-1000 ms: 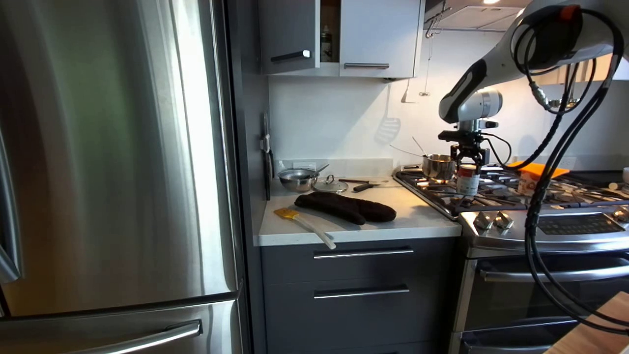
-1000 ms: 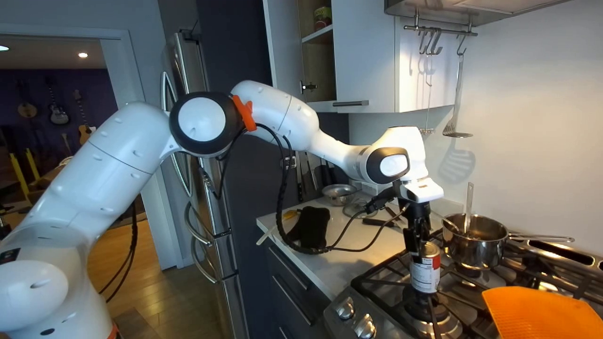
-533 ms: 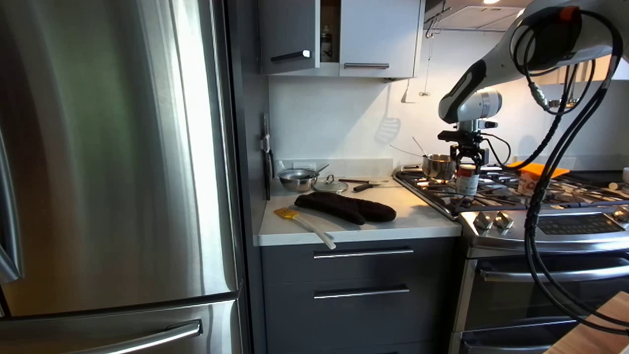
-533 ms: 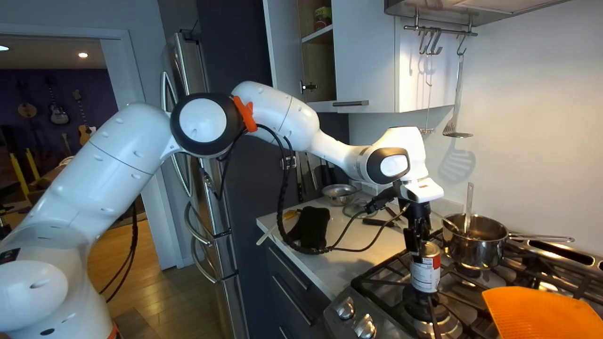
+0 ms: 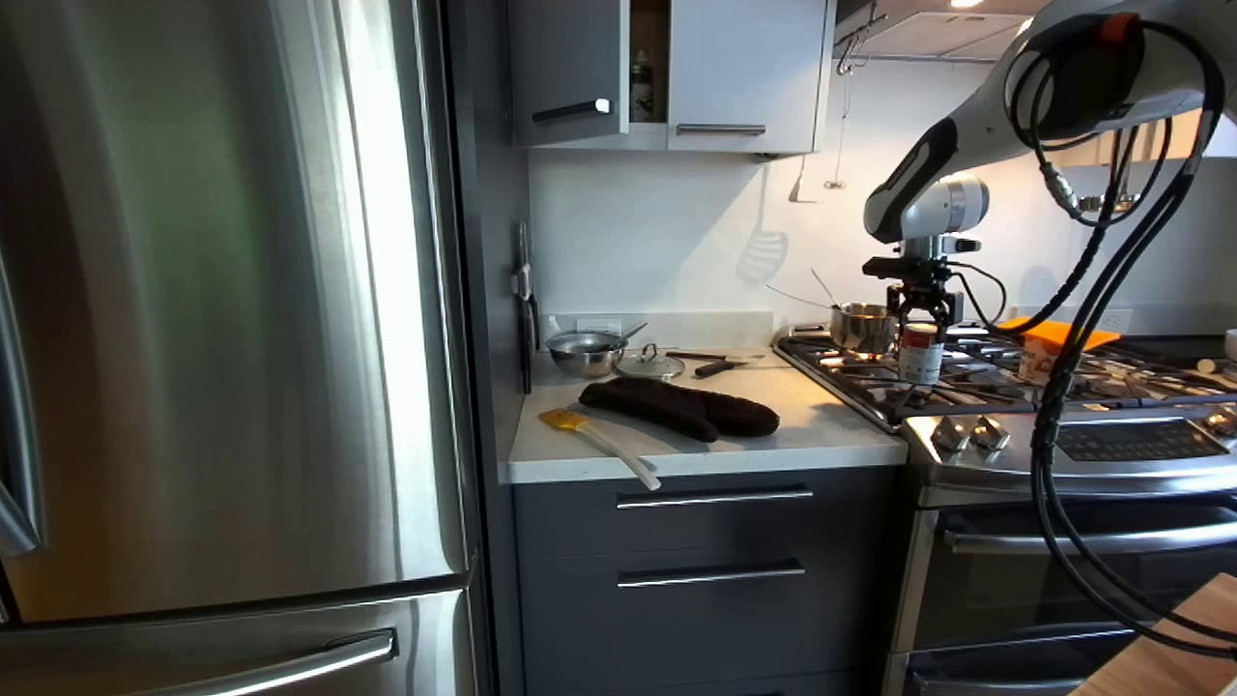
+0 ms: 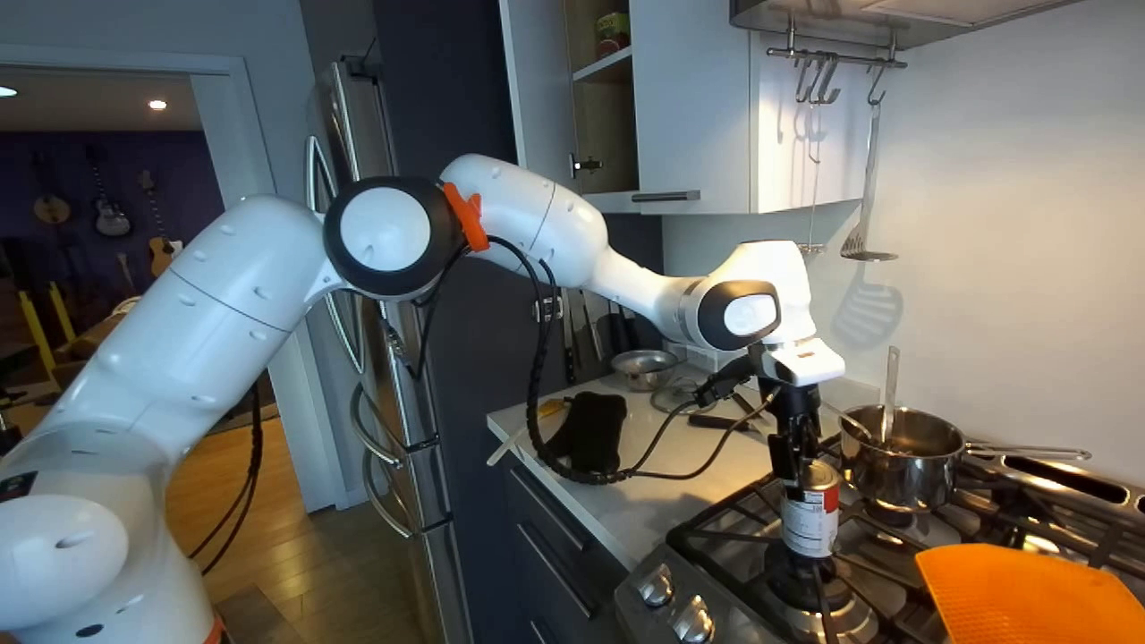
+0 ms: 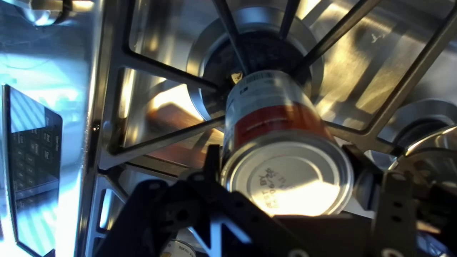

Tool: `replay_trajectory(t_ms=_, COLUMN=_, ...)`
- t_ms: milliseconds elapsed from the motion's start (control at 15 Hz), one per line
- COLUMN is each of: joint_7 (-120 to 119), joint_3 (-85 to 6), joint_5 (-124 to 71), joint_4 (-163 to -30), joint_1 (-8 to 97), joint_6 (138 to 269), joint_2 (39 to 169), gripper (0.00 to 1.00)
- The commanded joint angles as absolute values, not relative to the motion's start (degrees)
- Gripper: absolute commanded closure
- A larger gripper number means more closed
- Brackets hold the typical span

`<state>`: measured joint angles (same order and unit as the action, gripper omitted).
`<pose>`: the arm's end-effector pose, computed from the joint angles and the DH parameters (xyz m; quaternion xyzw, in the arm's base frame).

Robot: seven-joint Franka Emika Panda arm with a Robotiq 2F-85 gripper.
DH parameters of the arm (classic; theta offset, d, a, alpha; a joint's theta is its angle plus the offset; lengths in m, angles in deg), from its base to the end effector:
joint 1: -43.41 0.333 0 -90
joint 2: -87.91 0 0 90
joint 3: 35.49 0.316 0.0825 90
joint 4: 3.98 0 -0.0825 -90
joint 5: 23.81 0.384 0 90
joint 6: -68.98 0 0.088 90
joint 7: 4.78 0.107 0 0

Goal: Put the can on the bottom left stove plate

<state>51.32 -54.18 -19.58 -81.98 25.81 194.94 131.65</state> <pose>0.6331 -0.3930 0.2928 0.7094 -0.6983 0.0683 0.0675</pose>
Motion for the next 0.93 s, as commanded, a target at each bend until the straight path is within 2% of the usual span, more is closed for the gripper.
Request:
replay_trajectory(t_ms=0, joint_7=50.34, joint_3=-53.59, joint_5=-18.73, joint_4=-80.42, joint_1=24.83, joint_6=193.28, joint_2=131.88, gripper=0.07)
replay_trajectory(t_ms=67, joint_7=50.34, joint_3=-53.6, joint_5=-18.75, joint_4=-80.48, joint_1=24.83, joint_6=193.28, joint_2=131.82, gripper=0.02)
replay_trajectory(t_ms=200, joint_7=50.28, joint_3=-53.61, joint_5=-18.78, joint_4=-80.5, joint_1=24.81, joint_6=193.19, joint_2=131.67, gripper=0.0)
replay_trajectory(t_ms=867, joint_7=44.17, joint_3=-52.93, joint_5=-20.15, joint_4=-84.6, joint_1=26.65, joint_6=187.98, joint_2=125.67, gripper=0.0)
